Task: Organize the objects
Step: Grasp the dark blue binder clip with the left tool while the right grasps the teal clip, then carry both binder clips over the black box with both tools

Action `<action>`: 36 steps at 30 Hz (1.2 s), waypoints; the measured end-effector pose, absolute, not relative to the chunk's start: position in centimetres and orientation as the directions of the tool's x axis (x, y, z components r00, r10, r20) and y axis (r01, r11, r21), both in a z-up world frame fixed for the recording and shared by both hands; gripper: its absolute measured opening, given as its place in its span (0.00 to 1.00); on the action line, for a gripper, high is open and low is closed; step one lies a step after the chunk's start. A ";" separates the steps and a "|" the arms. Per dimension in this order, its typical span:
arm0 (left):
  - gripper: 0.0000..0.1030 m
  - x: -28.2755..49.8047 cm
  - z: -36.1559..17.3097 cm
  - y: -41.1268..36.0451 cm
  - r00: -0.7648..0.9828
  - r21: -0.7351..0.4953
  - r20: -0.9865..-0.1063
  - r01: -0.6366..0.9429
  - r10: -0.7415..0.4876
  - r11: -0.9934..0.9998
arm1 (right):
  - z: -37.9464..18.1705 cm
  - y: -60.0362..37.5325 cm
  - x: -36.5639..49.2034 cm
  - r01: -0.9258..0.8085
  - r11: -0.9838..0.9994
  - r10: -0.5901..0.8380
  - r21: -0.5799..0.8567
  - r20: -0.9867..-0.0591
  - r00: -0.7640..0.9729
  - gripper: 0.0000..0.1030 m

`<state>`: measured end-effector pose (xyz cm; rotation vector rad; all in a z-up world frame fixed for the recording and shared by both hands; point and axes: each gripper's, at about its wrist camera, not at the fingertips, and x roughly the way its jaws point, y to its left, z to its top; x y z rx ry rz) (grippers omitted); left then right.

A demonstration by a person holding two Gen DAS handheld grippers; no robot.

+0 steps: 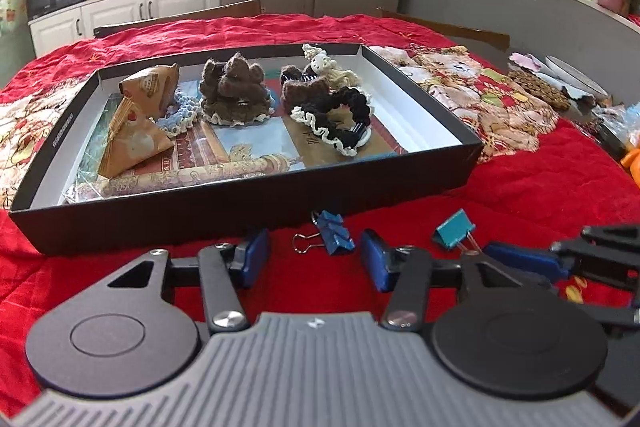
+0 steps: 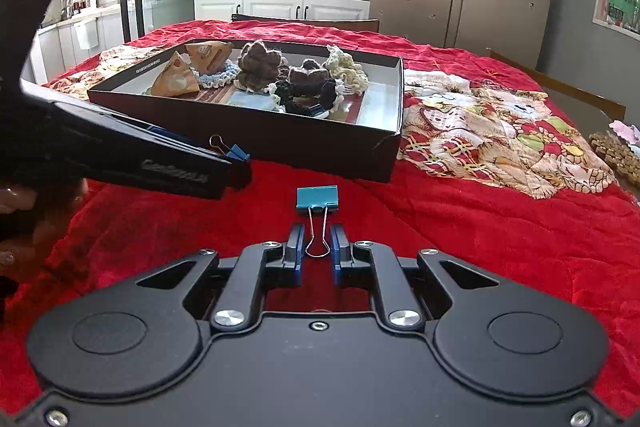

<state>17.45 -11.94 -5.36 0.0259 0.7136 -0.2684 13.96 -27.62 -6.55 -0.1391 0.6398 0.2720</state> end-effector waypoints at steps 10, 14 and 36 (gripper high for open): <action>0.37 17.1 -5.5 -13.1 0.748 -0.019 -0.644 0.197 -0.162 0.980 | -6.6 -28.1 13.9 -0.290 0.957 0.226 -0.011 -0.602 0.766 0.13; 0.36 17.1 -5.5 -13.0 0.748 -0.023 -0.642 0.198 -0.167 0.980 | -6.6 -28.1 13.9 -0.290 0.957 0.225 -0.011 -0.602 0.766 0.13; 0.36 13.7 -3.0 -9.4 0.749 -0.072 -0.620 0.242 -0.234 0.968 | -4.3 -27.6 12.1 -0.315 0.948 0.239 -0.038 -0.565 0.789 0.12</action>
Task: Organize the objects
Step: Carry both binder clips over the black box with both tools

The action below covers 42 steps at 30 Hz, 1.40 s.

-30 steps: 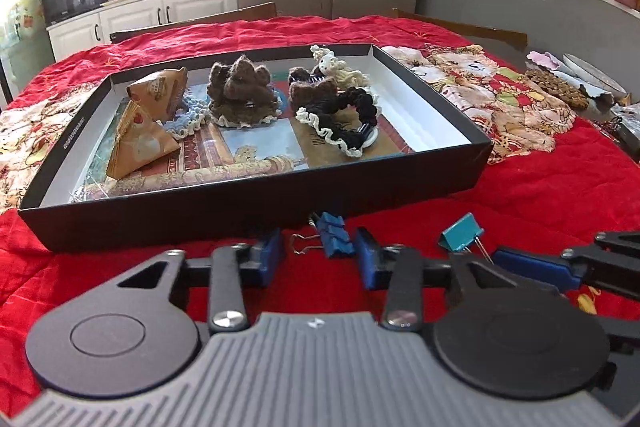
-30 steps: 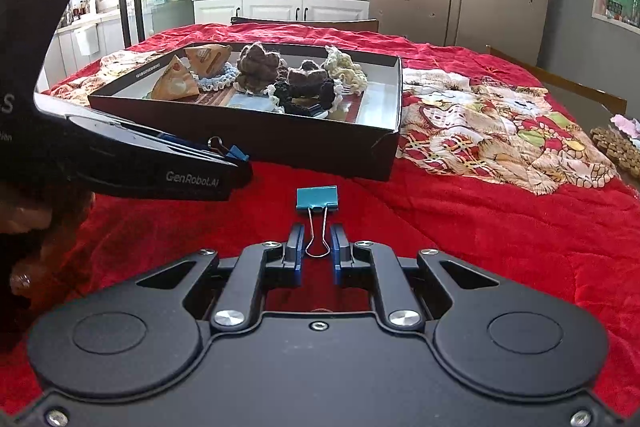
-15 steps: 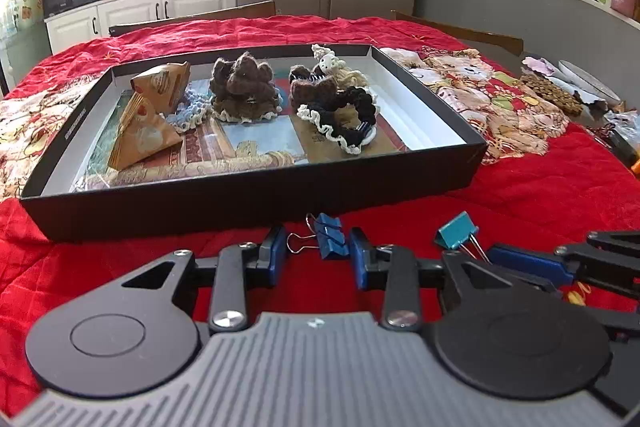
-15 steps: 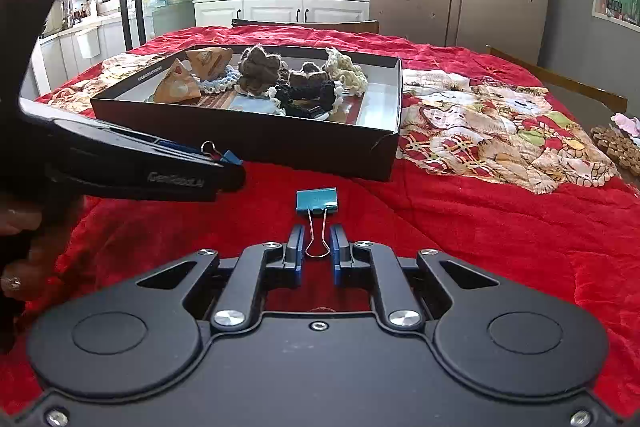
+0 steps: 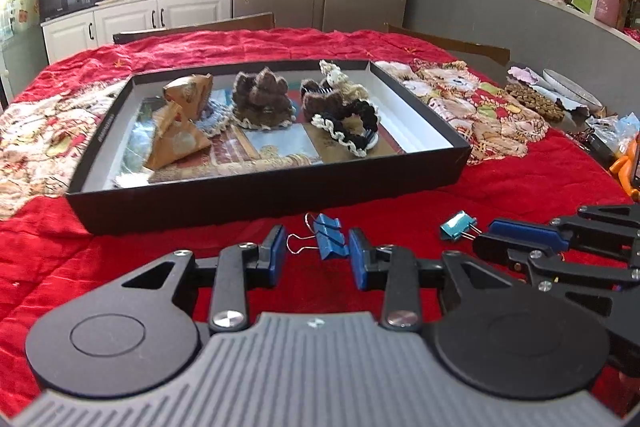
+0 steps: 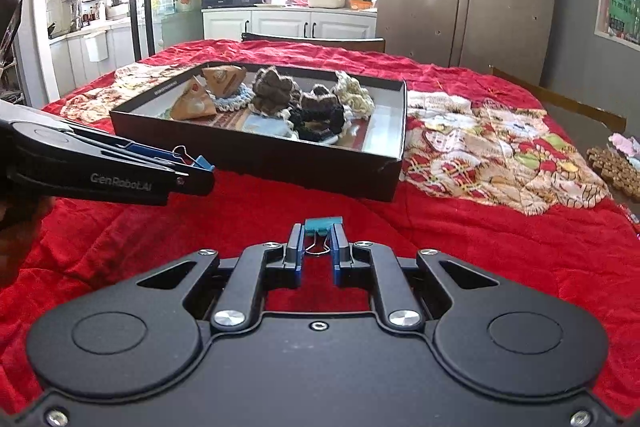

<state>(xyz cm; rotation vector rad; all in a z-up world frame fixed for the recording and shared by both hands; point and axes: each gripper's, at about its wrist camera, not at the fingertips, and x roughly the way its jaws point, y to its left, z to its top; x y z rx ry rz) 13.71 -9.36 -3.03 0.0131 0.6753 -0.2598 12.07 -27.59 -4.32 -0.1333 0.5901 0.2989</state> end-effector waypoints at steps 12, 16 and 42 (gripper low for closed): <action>0.36 12.3 -1.4 -7.2 0.777 -0.066 -0.588 0.231 -0.225 0.971 | -1.8 -26.9 10.6 -0.340 0.939 0.265 -0.056 -0.512 0.817 0.12; 0.36 11.8 -1.0 -6.3 0.784 -0.062 -0.581 0.228 -0.221 0.972 | -1.2 -26.6 10.1 -0.354 0.933 0.277 -0.064 -0.499 0.821 0.12; 0.37 11.7 2.0 -3.5 0.822 -0.042 -0.529 0.224 -0.212 0.974 | 4.7 -28.0 14.4 -0.424 0.892 0.449 0.158 -0.426 0.785 0.12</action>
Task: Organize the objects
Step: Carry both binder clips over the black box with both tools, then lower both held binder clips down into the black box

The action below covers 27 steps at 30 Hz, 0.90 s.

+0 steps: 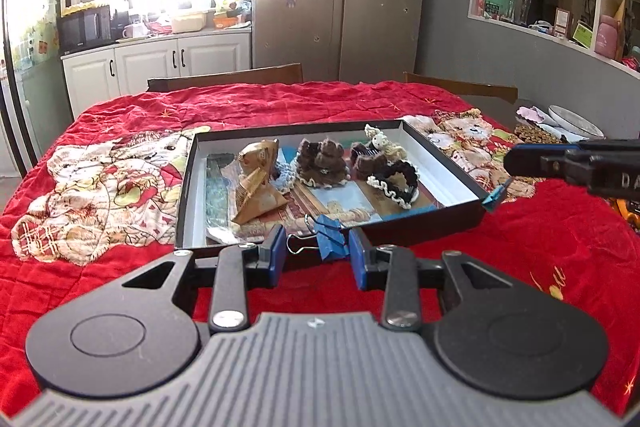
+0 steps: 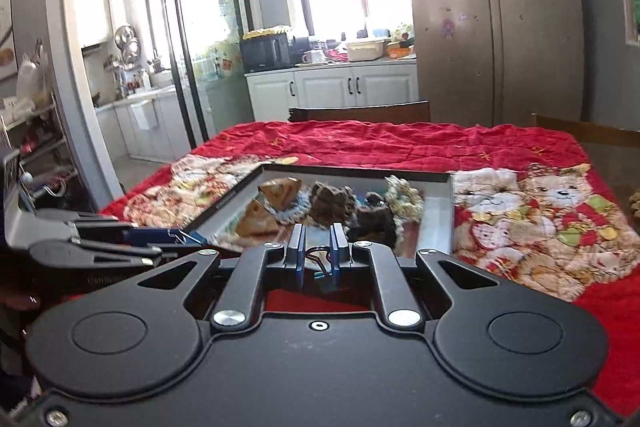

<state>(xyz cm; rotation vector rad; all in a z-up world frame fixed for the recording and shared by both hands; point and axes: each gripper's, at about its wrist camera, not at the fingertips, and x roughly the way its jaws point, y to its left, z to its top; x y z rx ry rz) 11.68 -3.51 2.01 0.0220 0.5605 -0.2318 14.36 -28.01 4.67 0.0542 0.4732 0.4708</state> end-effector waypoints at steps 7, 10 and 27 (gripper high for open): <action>0.37 13.7 2.4 -3.5 0.824 -0.026 -0.529 0.224 -0.203 0.974 | 5.3 -25.9 17.0 -0.435 0.888 0.453 0.147 -0.439 0.776 0.12; 0.37 15.0 2.3 -3.6 0.819 -0.023 -0.538 0.223 -0.200 0.975 | 5.3 -24.8 18.4 -0.441 0.885 0.457 0.147 -0.446 0.769 0.12; 0.37 22.2 -0.9 -5.0 0.771 -0.012 -0.600 0.256 -0.211 0.967 | 1.3 -21.2 27.3 -0.395 0.885 0.465 0.248 -0.517 0.718 0.11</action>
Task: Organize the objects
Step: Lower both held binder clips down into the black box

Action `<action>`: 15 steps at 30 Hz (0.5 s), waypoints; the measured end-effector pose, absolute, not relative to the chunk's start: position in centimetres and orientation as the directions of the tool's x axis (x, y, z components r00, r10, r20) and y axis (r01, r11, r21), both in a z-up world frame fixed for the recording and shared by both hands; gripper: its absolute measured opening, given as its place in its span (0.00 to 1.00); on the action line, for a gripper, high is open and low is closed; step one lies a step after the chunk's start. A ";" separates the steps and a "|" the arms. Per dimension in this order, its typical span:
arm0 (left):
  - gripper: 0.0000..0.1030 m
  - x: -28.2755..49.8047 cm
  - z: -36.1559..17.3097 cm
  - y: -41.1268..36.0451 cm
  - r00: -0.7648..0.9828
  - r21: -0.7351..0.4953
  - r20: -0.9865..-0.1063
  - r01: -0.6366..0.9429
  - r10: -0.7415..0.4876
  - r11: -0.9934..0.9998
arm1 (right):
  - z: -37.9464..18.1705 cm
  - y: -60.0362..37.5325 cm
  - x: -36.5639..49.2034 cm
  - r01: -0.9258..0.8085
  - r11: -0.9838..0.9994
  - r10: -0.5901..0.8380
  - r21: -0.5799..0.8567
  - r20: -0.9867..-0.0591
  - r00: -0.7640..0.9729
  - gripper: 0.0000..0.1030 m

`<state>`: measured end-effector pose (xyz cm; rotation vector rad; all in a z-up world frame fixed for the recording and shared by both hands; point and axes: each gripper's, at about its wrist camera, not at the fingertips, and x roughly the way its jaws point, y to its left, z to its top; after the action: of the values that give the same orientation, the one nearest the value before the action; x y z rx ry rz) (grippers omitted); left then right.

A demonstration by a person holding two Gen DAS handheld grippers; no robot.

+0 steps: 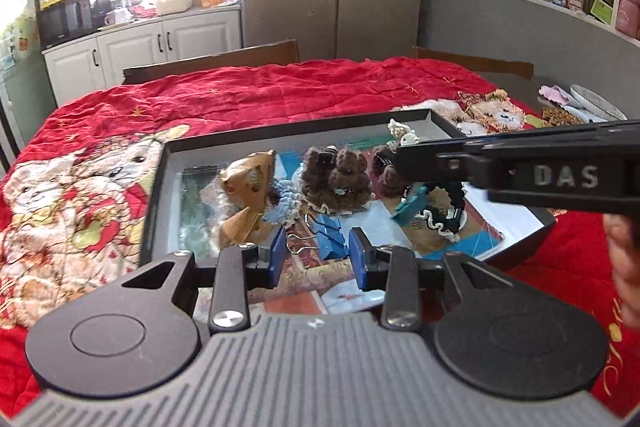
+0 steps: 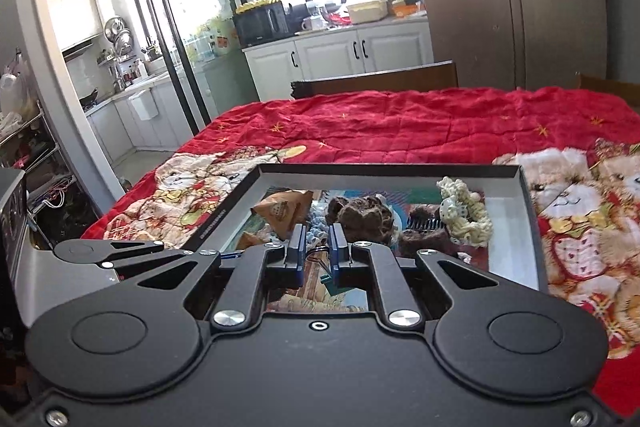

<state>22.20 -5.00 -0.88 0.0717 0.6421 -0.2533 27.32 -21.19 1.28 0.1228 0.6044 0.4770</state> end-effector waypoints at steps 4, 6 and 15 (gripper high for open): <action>0.37 23.3 -2.0 -5.4 0.763 0.004 -0.613 0.262 -0.205 0.965 | -0.1 -21.1 28.9 -0.376 0.890 0.457 0.259 -0.534 0.711 0.11; 0.37 23.8 -2.4 -5.5 0.757 0.005 -0.620 0.265 -0.206 0.964 | -0.6 -21.2 29.5 -0.367 0.890 0.457 0.271 -0.541 0.707 0.11; 0.37 25.2 -3.4 -5.8 0.742 -0.006 -0.635 0.272 -0.214 0.962 | -1.9 -21.4 30.7 -0.350 0.892 0.452 0.287 -0.550 0.702 0.11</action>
<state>25.18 -5.84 -3.44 0.0890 0.6843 -0.2671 30.71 -21.35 -1.88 0.1652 0.6549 0.4488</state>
